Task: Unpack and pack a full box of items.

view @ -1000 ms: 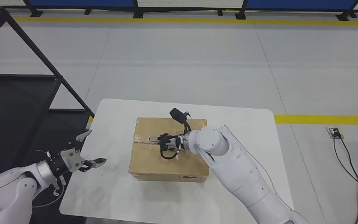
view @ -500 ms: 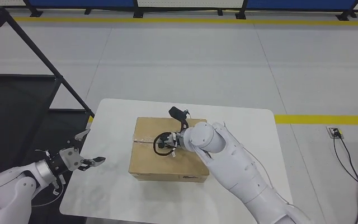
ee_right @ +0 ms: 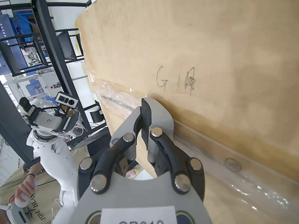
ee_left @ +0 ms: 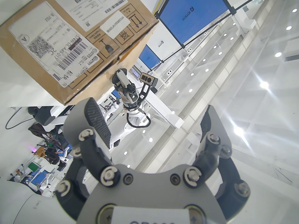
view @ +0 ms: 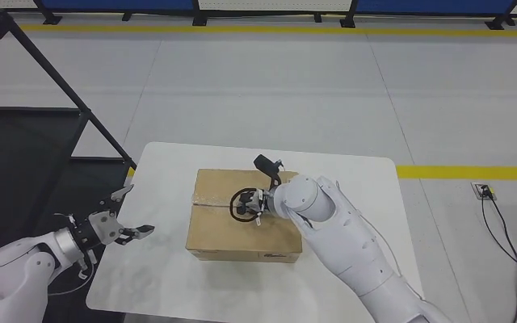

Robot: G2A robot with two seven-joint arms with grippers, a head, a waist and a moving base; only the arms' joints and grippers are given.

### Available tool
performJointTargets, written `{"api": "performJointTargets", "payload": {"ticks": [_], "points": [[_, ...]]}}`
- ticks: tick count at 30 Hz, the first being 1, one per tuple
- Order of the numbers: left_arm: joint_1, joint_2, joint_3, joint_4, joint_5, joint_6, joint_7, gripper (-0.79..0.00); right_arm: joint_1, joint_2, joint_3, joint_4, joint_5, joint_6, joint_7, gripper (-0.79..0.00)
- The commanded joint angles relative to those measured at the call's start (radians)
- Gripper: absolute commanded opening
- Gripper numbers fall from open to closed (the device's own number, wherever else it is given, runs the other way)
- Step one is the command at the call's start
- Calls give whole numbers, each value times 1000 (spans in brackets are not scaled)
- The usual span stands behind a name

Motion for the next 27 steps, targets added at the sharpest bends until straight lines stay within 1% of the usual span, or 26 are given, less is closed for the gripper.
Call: {"api": "performJointTargets", "payload": {"ticks": [1,7,11,27], "points": [[-3,1,3,-2,0,0,2,0,-17,7,16,-25,-9,5,1,-785],[-9,2,15,-8,1,1,7,0,-71,32,71,-95,-34,20,15,-785],[-10,3,18,-8,0,-1,8,0,-95,46,103,-119,-45,29,32,-785],[-6,7,29,-27,-3,-1,25,0,-212,94,234,-230,-48,36,34,-785]]}}
